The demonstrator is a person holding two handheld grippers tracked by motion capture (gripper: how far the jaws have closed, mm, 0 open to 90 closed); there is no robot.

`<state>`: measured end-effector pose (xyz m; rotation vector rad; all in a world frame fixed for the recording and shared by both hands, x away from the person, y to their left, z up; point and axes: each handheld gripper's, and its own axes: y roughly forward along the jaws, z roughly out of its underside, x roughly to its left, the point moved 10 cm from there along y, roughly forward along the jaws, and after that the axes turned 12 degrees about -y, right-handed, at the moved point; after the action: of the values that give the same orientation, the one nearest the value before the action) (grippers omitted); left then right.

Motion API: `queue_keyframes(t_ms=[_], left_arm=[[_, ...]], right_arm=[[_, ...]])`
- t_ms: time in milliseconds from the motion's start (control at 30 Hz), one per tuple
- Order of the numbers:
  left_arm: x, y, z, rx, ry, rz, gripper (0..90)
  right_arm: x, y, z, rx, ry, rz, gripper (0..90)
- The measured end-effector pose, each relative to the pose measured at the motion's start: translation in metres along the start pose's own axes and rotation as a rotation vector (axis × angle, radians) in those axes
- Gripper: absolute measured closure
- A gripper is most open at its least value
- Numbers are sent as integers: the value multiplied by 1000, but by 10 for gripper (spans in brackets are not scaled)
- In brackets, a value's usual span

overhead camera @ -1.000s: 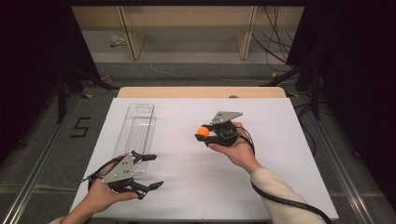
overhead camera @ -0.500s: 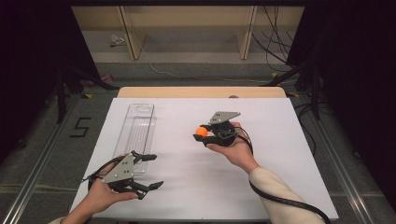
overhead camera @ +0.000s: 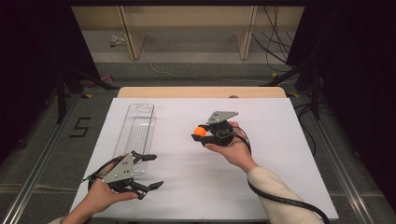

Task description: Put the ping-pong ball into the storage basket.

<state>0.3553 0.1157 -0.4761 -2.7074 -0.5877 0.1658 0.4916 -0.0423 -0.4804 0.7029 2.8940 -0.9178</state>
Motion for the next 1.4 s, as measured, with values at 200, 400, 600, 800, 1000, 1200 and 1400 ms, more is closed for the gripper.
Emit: queue_keyframes(t_ms=[200, 400, 600, 800, 1000, 1200, 1400], left_arm=[[0, 0, 0, 0, 0, 0, 166], [0, 0, 0, -1, 0, 0, 166], [0, 0, 0, -1, 0, 0, 167], [0, 0, 0, -1, -1, 1, 166], [0, 0, 0, -1, -1, 0, 167], [0, 0, 0, -1, -1, 1, 166], [0, 0, 0, -1, -1, 1, 167]], right_arm=[[0, 2, -1, -1, -1, -1, 515], [1, 4, -2, -1, -2, -2, 515], [2, 5, -3, 0, -3, -5, 515], [3, 8, -5, -2, -3, -7, 515], [5, 12, -8, -6, -6, -13, 515], [6, 14, -8, -3, -8, -16, 515], [7, 16, -10, -5, -6, -17, 515]])
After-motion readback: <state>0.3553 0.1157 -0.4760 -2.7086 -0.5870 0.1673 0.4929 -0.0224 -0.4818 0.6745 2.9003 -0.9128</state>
